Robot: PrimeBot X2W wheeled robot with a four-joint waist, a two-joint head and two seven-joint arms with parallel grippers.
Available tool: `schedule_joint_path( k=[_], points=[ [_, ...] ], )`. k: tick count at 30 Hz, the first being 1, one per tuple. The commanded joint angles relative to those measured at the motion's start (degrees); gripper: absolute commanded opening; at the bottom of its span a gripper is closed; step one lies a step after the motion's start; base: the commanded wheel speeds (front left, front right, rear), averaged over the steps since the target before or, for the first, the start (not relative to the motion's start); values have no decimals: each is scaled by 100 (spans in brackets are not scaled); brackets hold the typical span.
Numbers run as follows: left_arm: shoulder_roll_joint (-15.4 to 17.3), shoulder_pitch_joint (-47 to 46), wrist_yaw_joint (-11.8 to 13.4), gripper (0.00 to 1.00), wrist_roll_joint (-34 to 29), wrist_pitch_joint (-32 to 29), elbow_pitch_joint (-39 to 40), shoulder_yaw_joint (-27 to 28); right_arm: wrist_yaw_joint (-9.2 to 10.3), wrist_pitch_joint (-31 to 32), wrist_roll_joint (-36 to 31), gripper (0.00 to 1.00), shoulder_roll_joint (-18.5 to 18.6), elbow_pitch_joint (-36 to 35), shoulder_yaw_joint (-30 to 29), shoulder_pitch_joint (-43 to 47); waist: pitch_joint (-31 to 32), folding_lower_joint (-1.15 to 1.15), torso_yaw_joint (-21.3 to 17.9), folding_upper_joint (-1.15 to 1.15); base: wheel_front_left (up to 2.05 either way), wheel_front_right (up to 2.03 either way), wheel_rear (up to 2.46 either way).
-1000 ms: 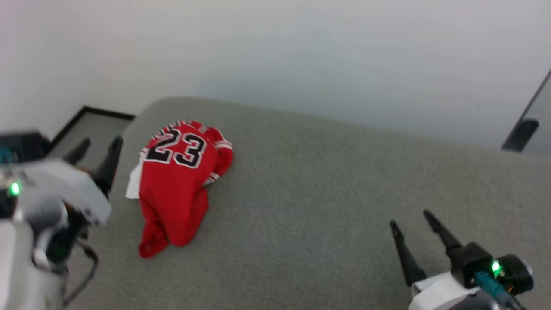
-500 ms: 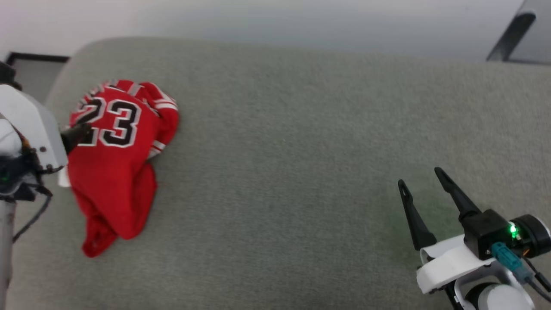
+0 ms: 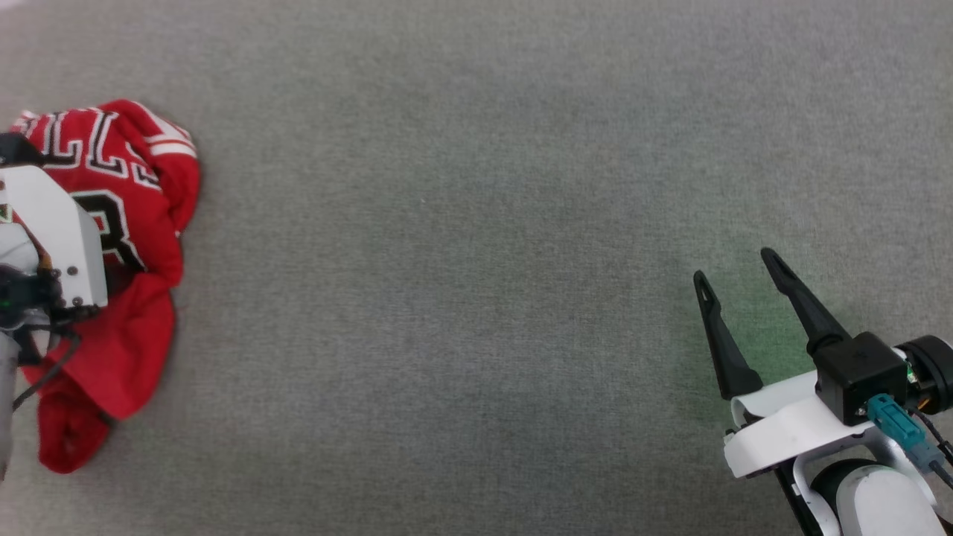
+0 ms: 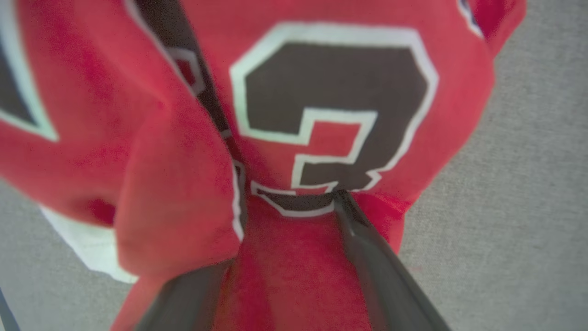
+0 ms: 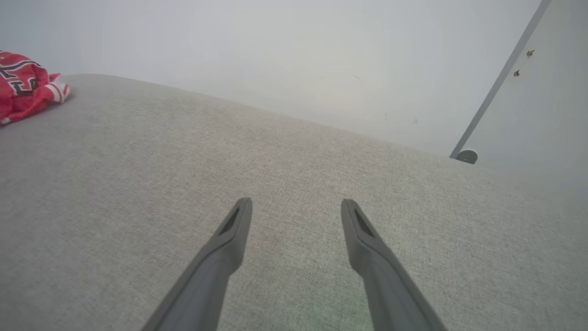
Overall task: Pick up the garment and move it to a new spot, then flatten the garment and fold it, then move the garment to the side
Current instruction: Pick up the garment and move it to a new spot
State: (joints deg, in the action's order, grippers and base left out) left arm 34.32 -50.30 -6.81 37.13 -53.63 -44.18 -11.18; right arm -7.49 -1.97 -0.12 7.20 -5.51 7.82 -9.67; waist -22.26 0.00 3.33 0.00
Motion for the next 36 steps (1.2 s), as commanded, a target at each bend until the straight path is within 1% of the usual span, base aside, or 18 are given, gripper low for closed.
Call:
schedule_joint_path(
  k=[1, 5, 7, 8, 9, 13, 17, 23, 30, 31, 36],
  points=[
    [-64, -47, -36, 100, -73, 30, -165, -79, 0, 19, 2, 100, 0, -44, 7, -81, -233, 0, -155, 0, 0, 0, 0],
    [-211, -79, -16, 100, -13, 165, -584, -119, 0, 48, 15, 100, -34, -49, 38, -181, -302, 0, -179, 0, 0, 0, 0],
    [-296, -127, 69, 100, 50, 119, -813, -93, 0, 62, 24, 100, -59, -24, 53, -184, -296, 0, -181, 0, 0, 0, 0],
    [-323, -147, 90, 46, 73, 102, -903, -77, 0, 68, 28, 100, -64, -2, 53, -171, -281, 0, -178, 0, 0, 0, 0],
    [-317, -197, 113, 0, 67, 137, -954, -74, 0, 69, 35, 100, -69, 24, 52, -175, -259, 0, -171, 0, 0, 0, 0],
    [-242, -414, 153, 0, 38, 246, -1078, -61, 0, 45, 70, 100, -85, 97, 17, -161, -118, 0, -121, 0, 0, 0, 0],
    [-93, -740, 95, 0, -13, 481, -1001, -58, 0, -3, 94, 100, -99, 172, 22, -109, 76, 0, -56, 0, 0, 0, 0],
    [-4, -1049, 27, 0, -153, 918, -711, -165, 0, -58, 132, 100, -138, 331, 22, 30, 509, 0, 69, 0, 0, 0, 0],
    [-66, -1352, -25, 0, -318, 1182, -137, -432, 0, -145, 197, 100, -188, 548, 68, 239, 1230, 0, 172, 0, 0, 0, 0],
    [-66, -1352, -25, 0, -318, 1182, -137, -432, 0, -145, 197, 100, -188, 548, 68, 239, 1230, 0, 172, 0, 0, 0, 0],
    [-178, -1329, -29, 0, -343, 1151, 417, -612, 0, -191, 210, 100, -248, 648, 31, 397, 1777, 0, 188, 0, 0, 0, 0]
  ],
)
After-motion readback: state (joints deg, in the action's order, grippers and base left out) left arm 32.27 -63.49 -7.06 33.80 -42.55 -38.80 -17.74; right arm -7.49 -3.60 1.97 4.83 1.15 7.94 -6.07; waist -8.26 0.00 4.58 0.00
